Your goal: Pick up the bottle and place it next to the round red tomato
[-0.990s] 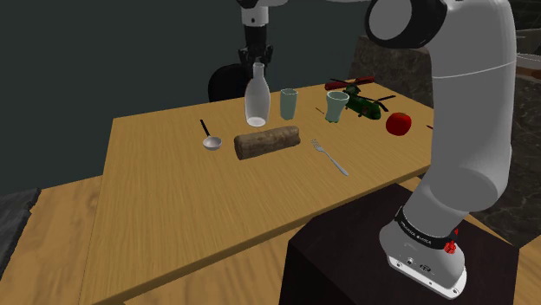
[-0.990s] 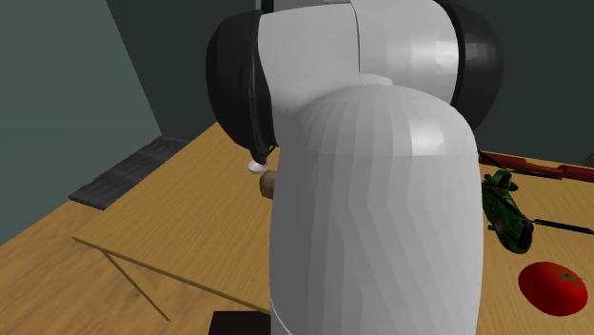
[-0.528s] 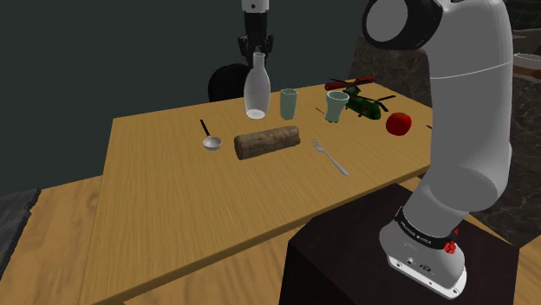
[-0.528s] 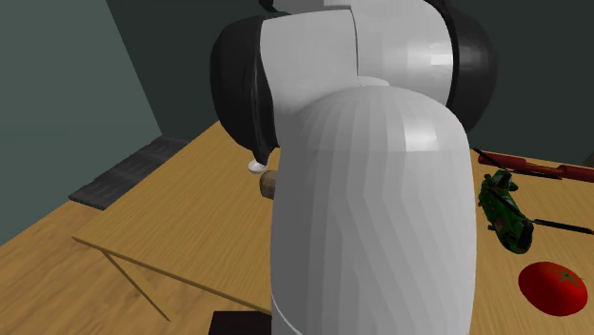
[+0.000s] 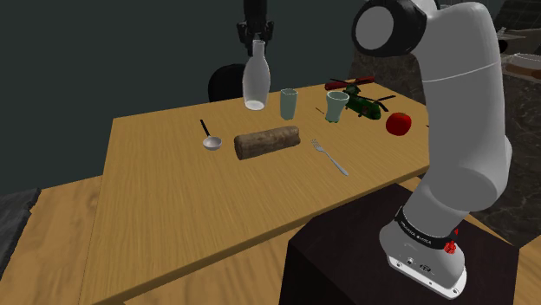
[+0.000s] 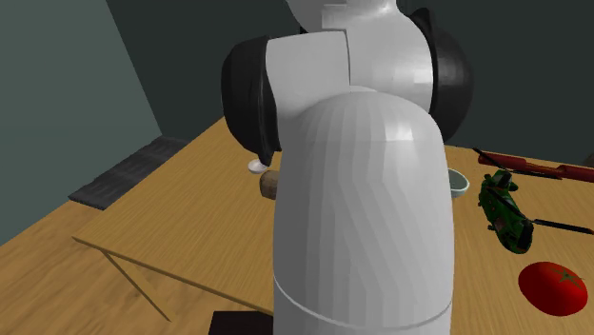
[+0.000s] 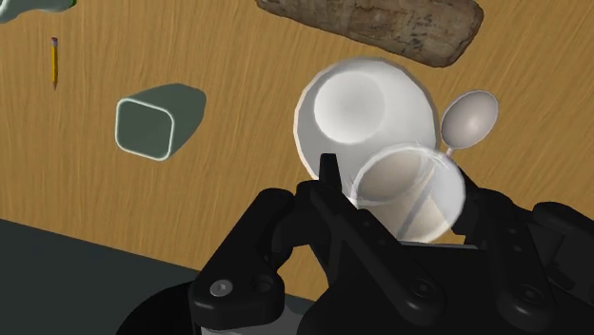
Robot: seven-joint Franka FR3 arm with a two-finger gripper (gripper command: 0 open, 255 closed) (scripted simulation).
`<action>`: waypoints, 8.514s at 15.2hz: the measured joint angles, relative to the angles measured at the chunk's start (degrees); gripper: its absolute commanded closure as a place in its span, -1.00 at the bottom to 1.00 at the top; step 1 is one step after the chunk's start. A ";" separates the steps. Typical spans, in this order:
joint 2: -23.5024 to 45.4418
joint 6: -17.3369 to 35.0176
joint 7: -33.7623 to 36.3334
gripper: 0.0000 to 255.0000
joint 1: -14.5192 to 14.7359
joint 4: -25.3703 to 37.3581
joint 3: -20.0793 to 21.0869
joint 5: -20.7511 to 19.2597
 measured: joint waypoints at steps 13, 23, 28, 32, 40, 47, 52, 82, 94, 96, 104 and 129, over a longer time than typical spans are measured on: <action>-18.20 2.39 -7.46 1.00 -4.75 -20.58 -2.34 -0.63; -30.83 1.13 -17.28 1.00 -10.06 -31.84 -6.56 -2.05; -35.65 -0.31 -22.86 1.00 -12.73 -35.00 -9.33 -3.21; -38.19 -1.79 -27.84 1.00 -14.98 -35.85 -11.94 -4.20; -40.02 -5.88 -38.60 1.00 -19.39 -33.03 -17.81 -5.83; -38.18 -9.39 -49.23 1.00 -23.52 -27.26 -23.88 -6.14; -38.61 -7.63 -51.67 1.00 -24.57 -29.28 -25.27 -6.51; -47.46 16.47 -47.82 1.00 -25.01 -61.57 -24.32 -10.24; -47.10 25.57 -47.40 1.00 -25.30 -70.34 -25.06 -10.57; -47.13 27.13 -47.30 1.00 -25.38 -71.94 -25.17 -10.70; -45.48 33.44 -47.53 1.00 -25.48 -76.68 -25.99 -10.48; -46.26 29.75 -47.39 -1.00 -25.34 -73.65 -25.52 -10.50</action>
